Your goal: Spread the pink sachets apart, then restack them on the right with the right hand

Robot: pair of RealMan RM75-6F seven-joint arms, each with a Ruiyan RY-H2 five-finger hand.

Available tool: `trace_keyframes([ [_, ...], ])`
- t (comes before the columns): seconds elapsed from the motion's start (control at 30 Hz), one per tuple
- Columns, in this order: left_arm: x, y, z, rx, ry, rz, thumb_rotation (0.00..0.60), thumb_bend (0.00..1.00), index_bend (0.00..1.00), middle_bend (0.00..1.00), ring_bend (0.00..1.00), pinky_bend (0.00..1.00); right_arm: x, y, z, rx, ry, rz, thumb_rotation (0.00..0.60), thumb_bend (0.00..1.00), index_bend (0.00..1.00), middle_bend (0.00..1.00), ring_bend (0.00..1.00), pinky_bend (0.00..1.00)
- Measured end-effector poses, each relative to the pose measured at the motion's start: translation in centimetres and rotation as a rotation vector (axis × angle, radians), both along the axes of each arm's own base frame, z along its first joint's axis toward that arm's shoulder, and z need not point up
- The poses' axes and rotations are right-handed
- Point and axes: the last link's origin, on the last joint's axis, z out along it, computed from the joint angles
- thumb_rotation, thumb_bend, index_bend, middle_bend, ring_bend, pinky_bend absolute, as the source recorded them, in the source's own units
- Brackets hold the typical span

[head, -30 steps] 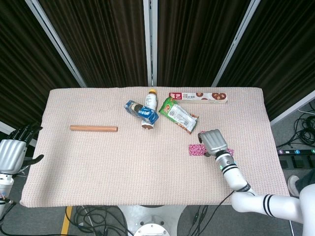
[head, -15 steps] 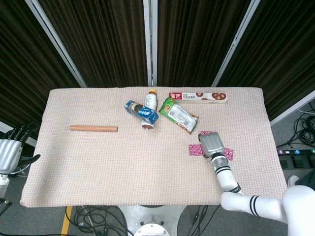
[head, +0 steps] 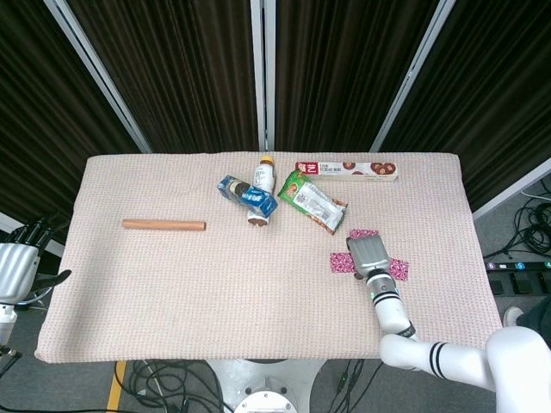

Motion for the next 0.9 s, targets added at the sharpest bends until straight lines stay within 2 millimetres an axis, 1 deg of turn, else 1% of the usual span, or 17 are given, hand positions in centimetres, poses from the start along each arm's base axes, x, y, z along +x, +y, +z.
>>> trace_keyframes([
  [0.4, -0.2, -0.1, 0.1, -0.003, 0.005, 0.005, 0.600, 0.09, 0.25, 0.22, 0.19, 0.29, 0.2, -0.2, -1.4, 0.013, -0.009, -0.016, 0.599, 0.00, 0.38, 1.00, 1.00, 0.96],
  [0.9, -0.5, -0.2, 0.0, -0.009, 0.008, 0.009, 0.600, 0.09, 0.25, 0.22, 0.19, 0.29, 0.1, -0.5, -1.8, 0.015, 0.001, -0.028, 0.600, 0.00, 0.38, 1.00, 1.00, 0.96],
])
